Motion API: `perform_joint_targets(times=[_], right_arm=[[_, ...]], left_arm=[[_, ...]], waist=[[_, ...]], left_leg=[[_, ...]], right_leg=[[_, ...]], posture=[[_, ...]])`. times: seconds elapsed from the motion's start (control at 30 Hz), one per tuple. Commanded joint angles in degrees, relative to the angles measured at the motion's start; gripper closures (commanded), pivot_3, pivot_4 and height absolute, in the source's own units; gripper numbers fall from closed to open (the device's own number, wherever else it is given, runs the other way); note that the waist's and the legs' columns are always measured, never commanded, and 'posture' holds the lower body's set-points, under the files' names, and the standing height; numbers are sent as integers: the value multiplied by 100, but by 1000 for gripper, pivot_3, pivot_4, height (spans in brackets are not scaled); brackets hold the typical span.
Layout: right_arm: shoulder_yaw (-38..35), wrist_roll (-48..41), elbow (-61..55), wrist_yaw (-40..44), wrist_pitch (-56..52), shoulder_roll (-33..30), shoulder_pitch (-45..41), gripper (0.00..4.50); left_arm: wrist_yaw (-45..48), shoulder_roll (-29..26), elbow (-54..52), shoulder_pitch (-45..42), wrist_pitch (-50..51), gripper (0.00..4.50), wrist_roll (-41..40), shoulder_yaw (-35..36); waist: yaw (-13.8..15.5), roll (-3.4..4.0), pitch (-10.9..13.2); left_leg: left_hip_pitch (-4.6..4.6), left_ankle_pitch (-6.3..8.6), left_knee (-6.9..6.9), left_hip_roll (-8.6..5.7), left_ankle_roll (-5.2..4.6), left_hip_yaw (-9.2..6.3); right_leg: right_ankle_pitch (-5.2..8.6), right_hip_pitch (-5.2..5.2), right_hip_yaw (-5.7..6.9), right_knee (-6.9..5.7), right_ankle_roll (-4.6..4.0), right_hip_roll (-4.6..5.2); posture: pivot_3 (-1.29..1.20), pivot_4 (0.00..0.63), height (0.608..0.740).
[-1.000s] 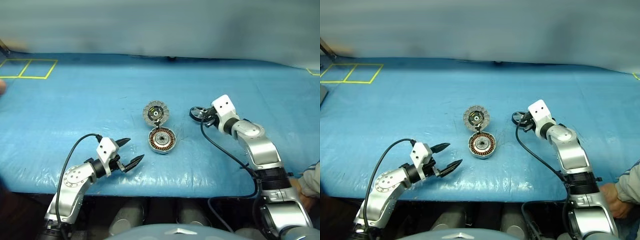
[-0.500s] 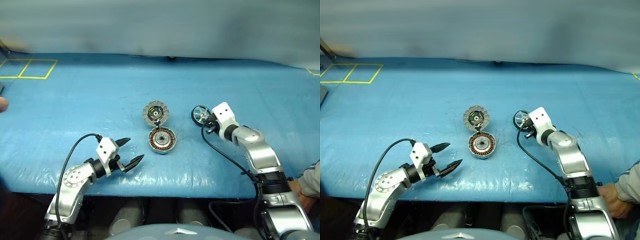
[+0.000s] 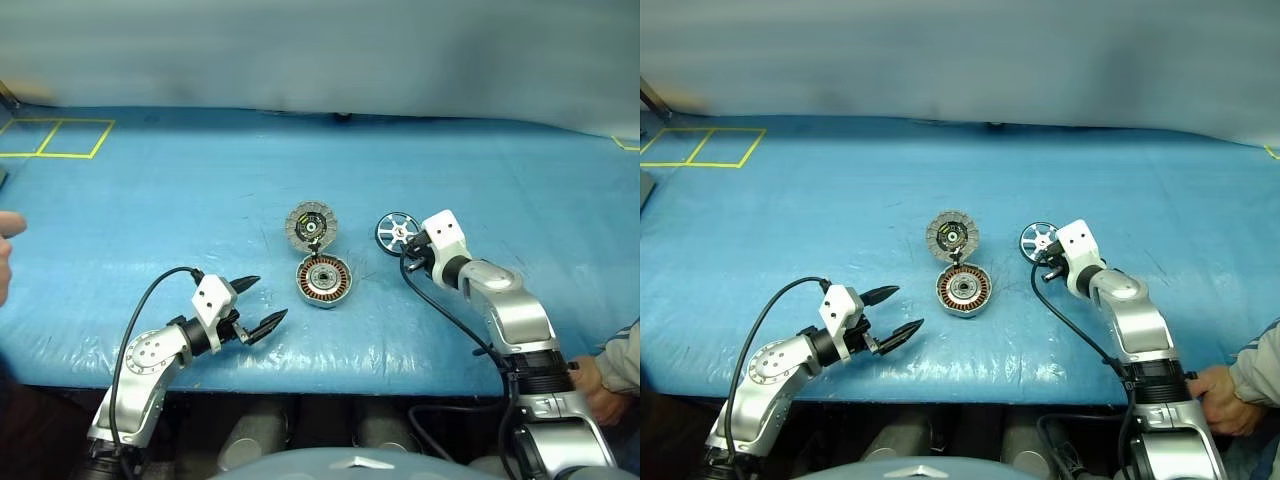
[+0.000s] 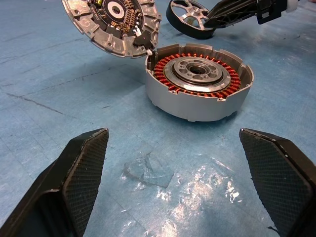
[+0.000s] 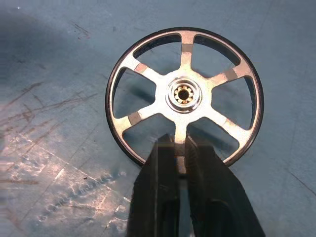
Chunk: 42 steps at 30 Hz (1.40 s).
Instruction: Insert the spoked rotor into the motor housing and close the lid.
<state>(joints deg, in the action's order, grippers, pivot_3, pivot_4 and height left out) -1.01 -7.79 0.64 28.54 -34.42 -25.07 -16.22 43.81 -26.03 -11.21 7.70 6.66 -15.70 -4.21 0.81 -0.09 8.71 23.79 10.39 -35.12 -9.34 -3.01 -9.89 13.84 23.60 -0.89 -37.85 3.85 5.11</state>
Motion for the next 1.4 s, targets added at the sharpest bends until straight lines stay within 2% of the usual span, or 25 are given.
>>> perform_joint_targets(times=[0.03,0.17,0.37,0.53,0.63,0.93,1.4], right_arm=[[-299,-333,-458,64,98,58,133,4444],[-466,-728,-799,214,105,143,345,4444],[-820,-1782,-1546,722,108,371,871,4444],[-639,-2310,-2057,1237,60,261,1195,4444],[-218,-2434,-2320,1467,-76,188,1250,4444],[755,-1842,-2210,1570,10,-192,1072,4444],[1032,-1347,-1862,1436,306,-186,791,4444]], left_arm=[[18,40,24,-74,-155,0,17,-15],[51,37,50,-93,-177,0,-12,-32],[122,69,80,-136,-211,0,-104,-65],[248,118,122,-145,-299,0,-180,-44],[346,137,124,-157,-356,0,-235,-48],[387,142,68,-167,-299,0,-222,-52],[325,138,1,-156,-269,0,-174,-56]], waist=[[5,1,0],[7,2,1],[1,3,2],[-9,4,3],[-8,4,3],[9,4,3],[10,4,3]], left_leg=[[0,0,0,0,0,0],[1,1,0,-1,-1,0],[1,1,0,0,-2,0],[0,2,0,1,-3,0],[0,2,-2,1,-3,0],[3,3,-1,-2,-5,0],[2,3,-1,-1,-5,0]], right_leg=[[0,1,0,0,0,0],[0,0,-1,1,1,1],[0,0,-1,1,1,0],[2,0,0,1,1,1],[6,-2,-1,0,3,1],[3,0,0,4,3,5],[2,-1,1,4,4,5]], posture=[[0,150,740],[0,150,740],[0,150,740],[0,150,740],[0,150,740],[0,150,740],[0,150,740]])
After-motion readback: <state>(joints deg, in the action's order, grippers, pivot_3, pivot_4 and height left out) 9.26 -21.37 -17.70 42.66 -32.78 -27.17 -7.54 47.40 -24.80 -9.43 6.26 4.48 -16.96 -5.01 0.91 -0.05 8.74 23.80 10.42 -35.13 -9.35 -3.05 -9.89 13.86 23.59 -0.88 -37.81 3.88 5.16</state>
